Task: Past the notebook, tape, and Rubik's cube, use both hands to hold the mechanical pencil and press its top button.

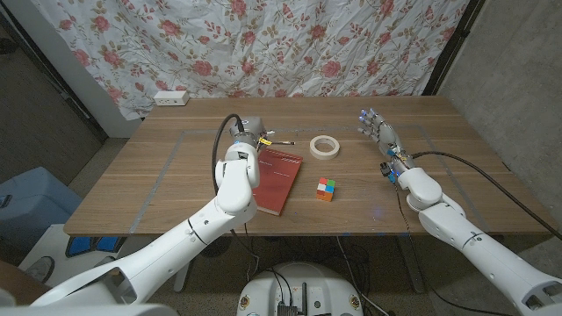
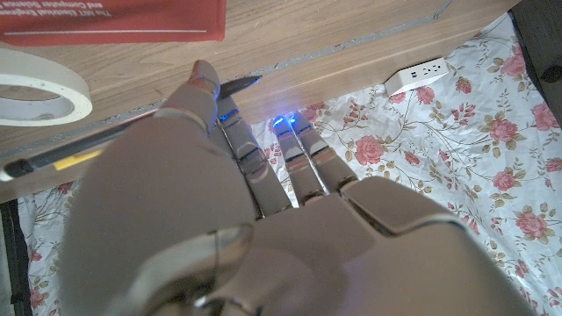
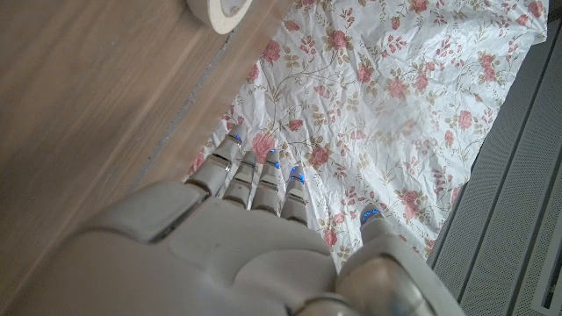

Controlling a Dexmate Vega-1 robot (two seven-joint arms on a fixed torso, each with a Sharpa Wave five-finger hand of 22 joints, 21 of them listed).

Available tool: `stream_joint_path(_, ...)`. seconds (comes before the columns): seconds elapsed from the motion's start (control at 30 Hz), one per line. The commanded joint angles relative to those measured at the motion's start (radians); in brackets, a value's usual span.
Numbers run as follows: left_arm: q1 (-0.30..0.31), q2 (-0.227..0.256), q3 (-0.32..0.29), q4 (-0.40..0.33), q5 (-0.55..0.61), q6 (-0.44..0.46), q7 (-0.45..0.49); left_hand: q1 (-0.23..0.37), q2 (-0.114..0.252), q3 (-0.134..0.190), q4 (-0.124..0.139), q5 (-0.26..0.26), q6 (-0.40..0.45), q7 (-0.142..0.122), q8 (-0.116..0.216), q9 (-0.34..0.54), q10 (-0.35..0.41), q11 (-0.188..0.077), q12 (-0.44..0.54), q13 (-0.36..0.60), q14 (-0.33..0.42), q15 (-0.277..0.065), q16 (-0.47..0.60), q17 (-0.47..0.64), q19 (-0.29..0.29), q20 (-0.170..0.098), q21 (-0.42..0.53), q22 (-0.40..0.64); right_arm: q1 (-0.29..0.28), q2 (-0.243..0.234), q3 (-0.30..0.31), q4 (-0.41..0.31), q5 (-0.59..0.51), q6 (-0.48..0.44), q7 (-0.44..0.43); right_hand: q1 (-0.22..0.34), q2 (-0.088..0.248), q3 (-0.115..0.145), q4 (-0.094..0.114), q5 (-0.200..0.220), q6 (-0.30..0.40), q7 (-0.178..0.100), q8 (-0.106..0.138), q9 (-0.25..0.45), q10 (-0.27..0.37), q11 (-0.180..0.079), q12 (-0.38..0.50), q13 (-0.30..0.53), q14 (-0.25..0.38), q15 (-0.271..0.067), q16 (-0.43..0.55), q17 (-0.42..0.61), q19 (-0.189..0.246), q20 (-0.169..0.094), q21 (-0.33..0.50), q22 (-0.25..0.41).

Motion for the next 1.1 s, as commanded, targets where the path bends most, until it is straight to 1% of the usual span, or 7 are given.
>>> stream_joint_path(0.03,-0.007,-0.069,0.037,0.026,-0.033,0.072,0.083,-0.002,0.01,-0.006,-0.001,0.004,0.002,-0.001,-0.001,0.006,0.035,-0.024,0.003,0.004,0.009,-0.175,0.003,0.001,0.005,-0.071,0.0,0.004,-0.017,-0.009,0.012,-0.014,-0.053,0.054,-0.027,0.015,0.014,0.004,-0.011,0.002,0.011,-0.021,0.006,0.005,0.014,0.002,0.007,0.003,0.016,0.0,0.007,0.0,0.006,-0.005,0.007,0.004)
stream_joint_path(0.3,-0.038,-0.098,0.066,0.053,-0.076,0.098,0.127,-0.003,0.011,-0.009,0.0,0.004,0.002,-0.003,-0.002,0.006,0.035,-0.025,0.003,0.004,0.011,-0.174,0.004,0.001,0.01,-0.07,0.002,0.004,-0.021,-0.023,0.02,-0.008,-0.111,0.091,-0.046,0.027,0.014,0.007,-0.024,0.001,0.03,-0.059,0.009,0.005,0.025,0.007,0.01,0.004,0.029,0.006,0.011,-0.003,0.013,-0.006,0.008,0.004)
stream_joint_path(0.37,-0.048,-0.106,0.071,0.062,-0.097,0.105,0.136,-0.003,0.011,-0.009,0.0,0.004,0.002,-0.002,-0.002,0.006,0.035,-0.025,0.003,0.004,0.013,-0.173,0.004,0.001,0.01,-0.069,0.003,0.004,-0.014,-0.025,0.019,0.002,-0.127,0.107,-0.045,0.032,0.013,0.008,-0.029,0.001,0.033,-0.065,0.008,0.005,0.032,0.016,0.011,0.004,0.039,0.019,0.014,-0.005,0.015,-0.005,0.009,0.004)
stream_joint_path(0.5,-0.063,-0.126,0.079,0.079,-0.14,0.121,0.176,-0.004,0.011,-0.011,0.0,0.004,0.001,-0.002,-0.003,0.006,0.034,-0.025,0.002,0.004,0.015,-0.172,0.005,0.001,0.012,-0.068,0.003,0.004,-0.012,-0.034,0.018,0.004,-0.152,0.121,-0.044,0.034,0.014,0.009,-0.032,0.0,0.036,-0.081,0.007,0.004,0.028,0.024,0.009,0.004,0.038,0.02,0.013,-0.005,0.019,-0.003,0.009,0.004)
stream_joint_path(0.8,-0.061,-0.182,0.046,0.091,-0.326,0.132,0.32,-0.005,0.012,-0.013,0.0,0.005,0.0,0.001,-0.004,0.007,0.032,-0.025,0.001,0.004,0.019,-0.173,0.005,0.001,0.014,-0.067,0.004,0.004,-0.009,-0.036,0.009,0.01,-0.191,0.148,-0.042,0.037,0.013,0.009,-0.038,-0.001,0.048,-0.092,0.008,0.004,0.023,0.026,0.006,0.004,0.033,0.021,0.011,-0.006,0.017,-0.003,0.007,0.004)
stream_joint_path(1.0,-0.074,-0.199,0.028,0.088,-0.467,0.137,0.396,-0.004,0.012,-0.014,0.0,0.005,-0.001,0.003,-0.005,0.008,0.033,-0.025,0.001,0.005,0.019,-0.172,0.005,0.001,0.015,-0.065,0.004,0.005,0.005,-0.027,-0.003,0.034,-0.253,0.188,-0.06,0.038,0.015,0.009,-0.04,-0.002,0.043,-0.099,0.004,0.004,0.027,0.027,0.007,0.004,0.036,0.021,0.013,-0.004,0.017,-0.005,0.007,0.004)
stream_joint_path(1.1,-0.099,-0.192,0.045,0.088,-0.518,0.16,0.412,-0.004,0.013,-0.015,0.0,0.005,-0.001,0.007,-0.005,0.008,0.036,-0.025,0.002,0.005,0.019,-0.172,0.004,0.001,0.016,-0.061,0.004,0.005,0.011,-0.024,-0.007,0.041,-0.279,0.198,-0.07,0.037,0.016,0.008,-0.041,-0.003,0.027,-0.102,-0.004,0.004,0.021,0.029,0.003,0.004,0.032,0.022,0.013,-0.003,0.015,-0.005,0.006,0.004)
